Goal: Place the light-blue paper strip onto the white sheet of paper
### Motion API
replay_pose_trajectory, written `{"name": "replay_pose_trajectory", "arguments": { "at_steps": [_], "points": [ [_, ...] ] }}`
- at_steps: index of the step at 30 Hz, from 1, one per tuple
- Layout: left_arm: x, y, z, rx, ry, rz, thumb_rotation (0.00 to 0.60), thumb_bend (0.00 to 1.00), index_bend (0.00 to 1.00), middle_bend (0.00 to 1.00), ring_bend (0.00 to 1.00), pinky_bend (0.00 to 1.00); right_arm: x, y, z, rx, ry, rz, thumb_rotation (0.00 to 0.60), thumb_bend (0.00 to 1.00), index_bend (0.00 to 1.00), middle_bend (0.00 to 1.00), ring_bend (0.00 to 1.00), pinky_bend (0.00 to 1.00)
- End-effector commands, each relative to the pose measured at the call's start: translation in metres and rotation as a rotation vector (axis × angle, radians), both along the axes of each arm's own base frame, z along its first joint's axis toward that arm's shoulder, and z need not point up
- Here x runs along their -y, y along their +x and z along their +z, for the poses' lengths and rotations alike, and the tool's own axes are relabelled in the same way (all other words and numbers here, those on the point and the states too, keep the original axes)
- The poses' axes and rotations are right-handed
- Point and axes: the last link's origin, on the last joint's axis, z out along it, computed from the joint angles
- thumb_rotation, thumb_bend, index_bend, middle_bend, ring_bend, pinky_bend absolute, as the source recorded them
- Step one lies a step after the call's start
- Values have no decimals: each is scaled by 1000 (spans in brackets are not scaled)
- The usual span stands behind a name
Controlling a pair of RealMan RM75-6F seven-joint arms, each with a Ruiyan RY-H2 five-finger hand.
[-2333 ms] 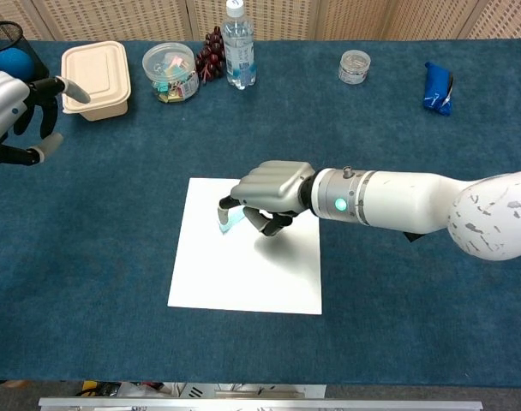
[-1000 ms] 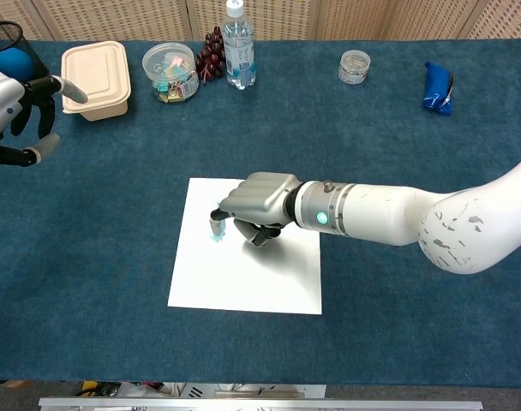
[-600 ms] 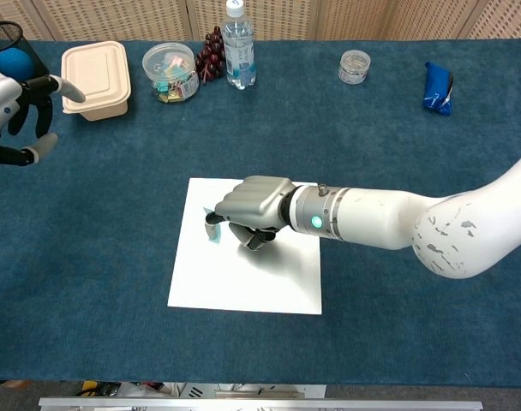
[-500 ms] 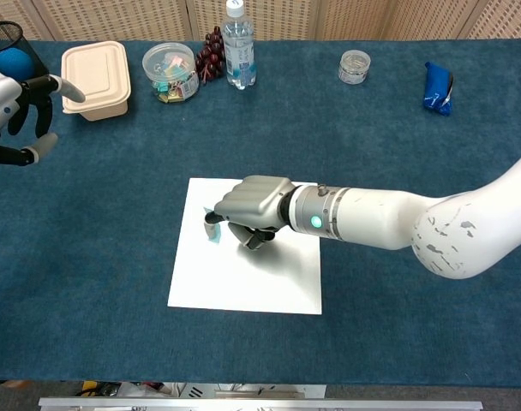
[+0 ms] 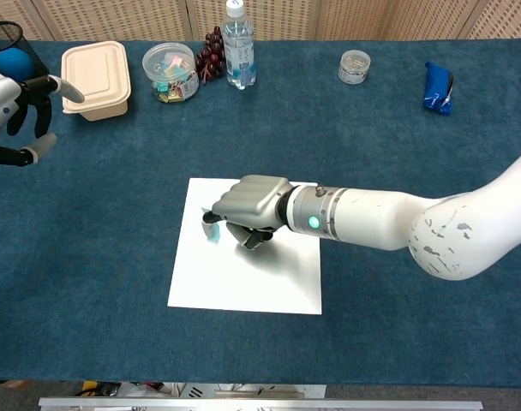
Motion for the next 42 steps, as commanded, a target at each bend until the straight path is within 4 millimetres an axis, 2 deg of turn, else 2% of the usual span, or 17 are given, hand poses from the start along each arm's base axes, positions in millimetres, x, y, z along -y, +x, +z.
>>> {"name": "replay_pose_trajectory", "arguments": {
  "at_steps": [1,35,42],
  "points": [
    [0,0,0,0,-1,-1,600,395,270,618,669,759,0,-1,1,-3,-3,1,600,1000,265,1000,1000,1000],
    [1,-4,1,-2,1,12,600,395,270,611,667,759,-5,-1,-4,-23,8,11,600,1000,265,1000,1000,1000],
    [0,-4,2,-1,2,12,600,395,270,611,667,759,-4,-1,2,-6,-2,6,600,1000,265,1000,1000,1000]
  ]
}}
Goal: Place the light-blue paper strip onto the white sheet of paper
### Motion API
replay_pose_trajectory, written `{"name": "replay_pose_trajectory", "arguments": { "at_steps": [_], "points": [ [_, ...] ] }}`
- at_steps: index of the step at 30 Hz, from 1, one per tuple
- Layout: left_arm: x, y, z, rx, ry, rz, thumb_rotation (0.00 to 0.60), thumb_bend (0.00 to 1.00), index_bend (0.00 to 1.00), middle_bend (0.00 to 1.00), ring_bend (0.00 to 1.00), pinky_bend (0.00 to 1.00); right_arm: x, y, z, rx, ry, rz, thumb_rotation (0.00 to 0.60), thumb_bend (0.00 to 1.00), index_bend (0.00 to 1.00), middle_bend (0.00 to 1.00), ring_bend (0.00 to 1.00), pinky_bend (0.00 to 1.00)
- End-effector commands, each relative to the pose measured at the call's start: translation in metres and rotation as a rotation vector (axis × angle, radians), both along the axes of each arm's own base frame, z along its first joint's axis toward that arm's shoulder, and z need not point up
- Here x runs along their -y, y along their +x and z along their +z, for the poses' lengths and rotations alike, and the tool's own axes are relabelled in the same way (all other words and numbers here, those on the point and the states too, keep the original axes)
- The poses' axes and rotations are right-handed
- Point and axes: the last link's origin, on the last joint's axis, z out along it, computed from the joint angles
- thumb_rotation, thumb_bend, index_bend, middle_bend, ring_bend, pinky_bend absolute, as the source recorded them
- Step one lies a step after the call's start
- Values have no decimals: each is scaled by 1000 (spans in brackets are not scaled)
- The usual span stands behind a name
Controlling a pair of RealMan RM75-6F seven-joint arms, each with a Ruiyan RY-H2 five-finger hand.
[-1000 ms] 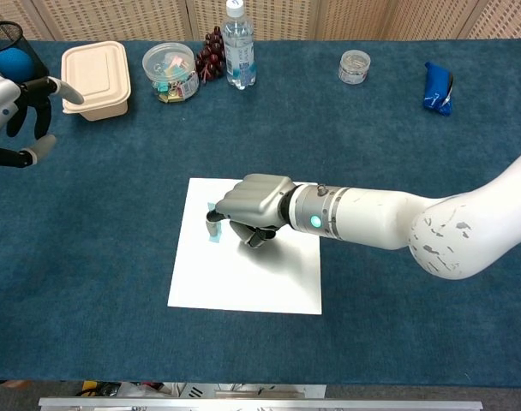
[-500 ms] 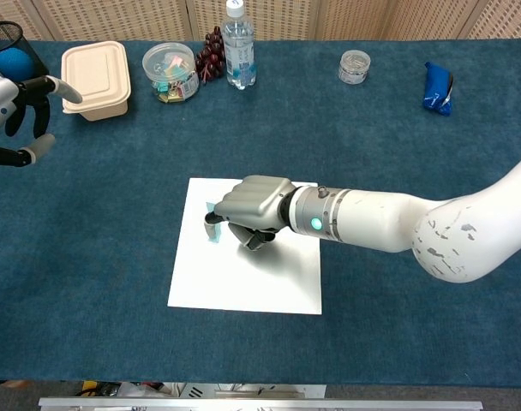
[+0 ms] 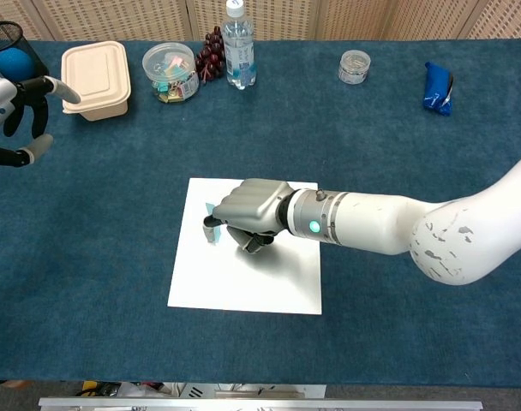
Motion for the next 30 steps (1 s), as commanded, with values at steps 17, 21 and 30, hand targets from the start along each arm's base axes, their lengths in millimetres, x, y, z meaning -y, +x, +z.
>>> {"name": "replay_pose_trajectory", "arguments": {
  "at_steps": [17,21,30],
  "points": [
    [0,0,-1,-1,-1,1,600,395,270,610,666,759,-2,-7,6,-5,-4,-6,600,1000,265,1000,1000,1000],
    [0,1,-1,-1,-3,-1,600,395,270,609,666,759,1,-8,7,-4,-14,-10,600,1000,265,1000,1000,1000],
    [0,-1,-1,-2,-3,6,600,395,270,609,666,759,4,-11,1,-36,-18,-7,600,1000,265,1000,1000,1000]
  ]
}}
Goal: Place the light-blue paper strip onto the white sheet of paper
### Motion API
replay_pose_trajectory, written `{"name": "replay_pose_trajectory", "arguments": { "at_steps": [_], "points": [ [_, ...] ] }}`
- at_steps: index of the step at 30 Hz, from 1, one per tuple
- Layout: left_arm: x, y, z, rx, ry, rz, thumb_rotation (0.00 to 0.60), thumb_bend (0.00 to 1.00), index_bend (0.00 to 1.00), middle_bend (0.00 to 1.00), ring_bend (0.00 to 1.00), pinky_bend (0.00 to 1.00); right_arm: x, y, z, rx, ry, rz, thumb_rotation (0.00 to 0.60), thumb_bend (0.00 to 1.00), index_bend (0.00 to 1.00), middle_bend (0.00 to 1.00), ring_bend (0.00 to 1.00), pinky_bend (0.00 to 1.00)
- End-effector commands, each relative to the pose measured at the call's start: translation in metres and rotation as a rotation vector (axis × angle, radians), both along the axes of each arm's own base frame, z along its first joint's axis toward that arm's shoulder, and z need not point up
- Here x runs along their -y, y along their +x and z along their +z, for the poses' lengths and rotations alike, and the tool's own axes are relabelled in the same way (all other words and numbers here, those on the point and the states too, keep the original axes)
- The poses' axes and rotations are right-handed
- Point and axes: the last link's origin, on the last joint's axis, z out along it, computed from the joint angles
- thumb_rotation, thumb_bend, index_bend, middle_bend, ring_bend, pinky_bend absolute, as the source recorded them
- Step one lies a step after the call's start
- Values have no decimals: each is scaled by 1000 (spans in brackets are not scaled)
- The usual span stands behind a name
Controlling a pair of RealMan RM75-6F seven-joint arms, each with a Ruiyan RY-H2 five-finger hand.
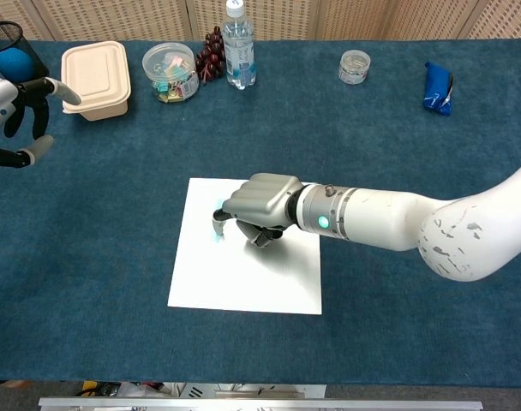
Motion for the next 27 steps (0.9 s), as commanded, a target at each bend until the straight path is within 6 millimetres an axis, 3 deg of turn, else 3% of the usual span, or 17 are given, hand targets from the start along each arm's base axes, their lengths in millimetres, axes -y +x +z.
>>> {"name": "replay_pose_trajectory", "arguments": {
  "at_steps": [1,11,16,23,26,27],
  "points": [
    [0,0,0,0,1,1,600,396,270,609,666,759,-1,0,-2,-6,2,1,600,1000,265,1000,1000,1000],
    [-1,-1,0,3,3,1,600,396,270,609,666,759,-2,5,7,41,-6,-9,600,1000,265,1000,1000,1000],
    [-2,-1,2,7,7,4,600,396,270,608,665,759,3,5,24,85,-49,-20,600,1000,262,1000,1000,1000],
    [-6,-5,9,25,33,20,600,395,270,600,657,759,20,-21,82,135,-228,-59,600,996,243,1000,1000,1000],
    [-9,-9,14,32,48,31,600,395,270,586,639,759,26,-41,115,143,-340,-99,600,861,243,1000,1000,1000],
    [-10,-10,15,35,54,36,600,395,270,581,633,757,27,-48,125,143,-371,-116,600,769,243,1000,1000,1000]
  ]
}}
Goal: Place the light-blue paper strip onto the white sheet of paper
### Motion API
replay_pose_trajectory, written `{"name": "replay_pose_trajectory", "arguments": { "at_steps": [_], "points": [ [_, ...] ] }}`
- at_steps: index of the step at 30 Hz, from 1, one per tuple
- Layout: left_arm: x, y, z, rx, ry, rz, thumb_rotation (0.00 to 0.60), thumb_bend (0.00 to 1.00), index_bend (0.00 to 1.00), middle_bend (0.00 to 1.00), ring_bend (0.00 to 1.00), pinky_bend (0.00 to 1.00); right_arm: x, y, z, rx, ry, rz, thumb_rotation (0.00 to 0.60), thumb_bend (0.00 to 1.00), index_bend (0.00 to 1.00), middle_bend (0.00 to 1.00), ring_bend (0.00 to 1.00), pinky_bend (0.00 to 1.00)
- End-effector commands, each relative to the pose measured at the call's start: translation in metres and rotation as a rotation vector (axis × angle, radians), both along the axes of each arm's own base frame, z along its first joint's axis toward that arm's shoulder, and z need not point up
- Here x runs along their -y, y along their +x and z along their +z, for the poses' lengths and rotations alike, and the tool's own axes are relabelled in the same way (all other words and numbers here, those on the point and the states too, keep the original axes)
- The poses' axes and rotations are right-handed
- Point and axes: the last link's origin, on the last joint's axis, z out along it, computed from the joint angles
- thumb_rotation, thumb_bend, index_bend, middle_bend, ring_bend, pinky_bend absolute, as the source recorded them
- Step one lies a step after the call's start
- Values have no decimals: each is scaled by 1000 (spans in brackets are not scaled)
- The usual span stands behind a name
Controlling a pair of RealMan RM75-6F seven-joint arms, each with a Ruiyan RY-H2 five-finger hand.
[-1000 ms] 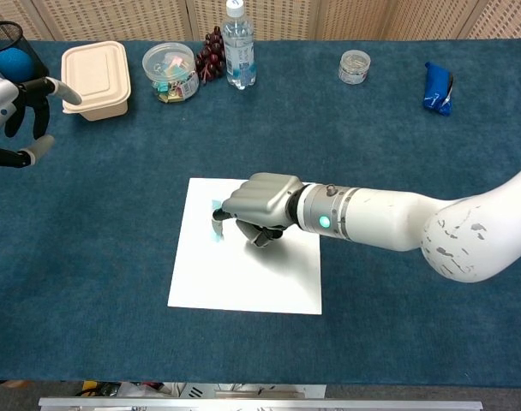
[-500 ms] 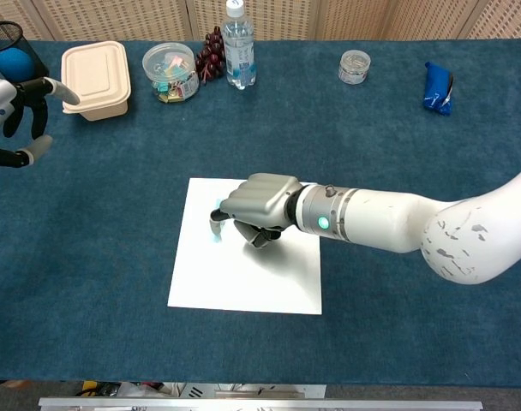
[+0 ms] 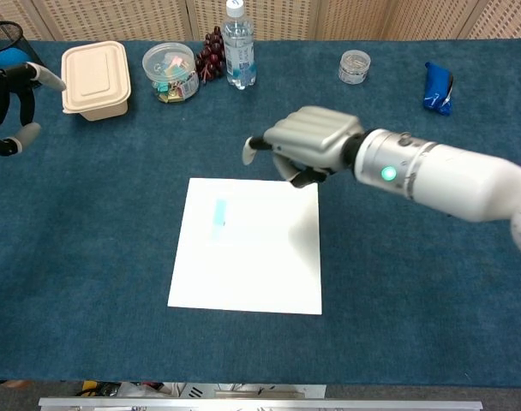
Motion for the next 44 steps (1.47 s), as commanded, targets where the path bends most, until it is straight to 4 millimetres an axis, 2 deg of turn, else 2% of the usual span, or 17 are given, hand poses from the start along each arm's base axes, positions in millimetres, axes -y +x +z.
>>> {"name": "replay_pose_trajectory", "arguments": {
  "at_steps": [1,4,7,10,12,16,18,21,24,30,37,44],
  "points": [
    [-3,-5,5,8,18,15,600,395,270,573,624,753,1,-32,47,17,-137,-79,600,720,243,1000,1000,1000],
    [-7,-10,9,32,37,33,600,396,269,549,598,741,0,-55,78,13,-234,-145,600,514,243,986,990,1000],
    [-9,-17,13,60,62,53,600,396,266,506,557,694,-4,-83,107,-7,-336,-218,600,336,243,907,901,1000],
    [-10,-26,19,95,89,79,600,396,259,467,524,624,-10,-110,133,-18,-440,-280,600,218,243,819,810,978],
    [-9,-32,23,111,107,93,600,395,255,446,499,585,-17,-128,147,-36,-492,-312,600,134,243,744,735,925],
    [-7,-42,31,127,139,115,600,363,247,395,428,505,-31,-154,166,-68,-546,-363,600,33,243,597,582,788],
    [-5,-46,35,144,155,125,600,357,242,371,401,478,-40,-166,173,-77,-570,-378,600,18,243,526,503,702],
    [1,-53,38,152,171,141,600,356,239,355,385,461,-52,-183,182,-81,-627,-390,600,16,239,464,427,626],
    [8,-60,41,151,193,158,600,356,239,351,385,454,-64,-202,190,-83,-684,-420,600,17,228,443,400,604],
    [22,-73,50,148,238,196,600,356,238,341,379,425,-87,-219,200,-87,-729,-465,600,17,228,439,392,583],
    [41,-82,55,115,240,233,600,356,238,321,363,390,-106,-225,200,-100,-724,-486,600,14,227,432,372,524],
    [52,-86,53,82,214,282,600,356,238,316,349,363,-110,-219,196,-88,-712,-456,600,14,227,432,368,517]
  ]
}}
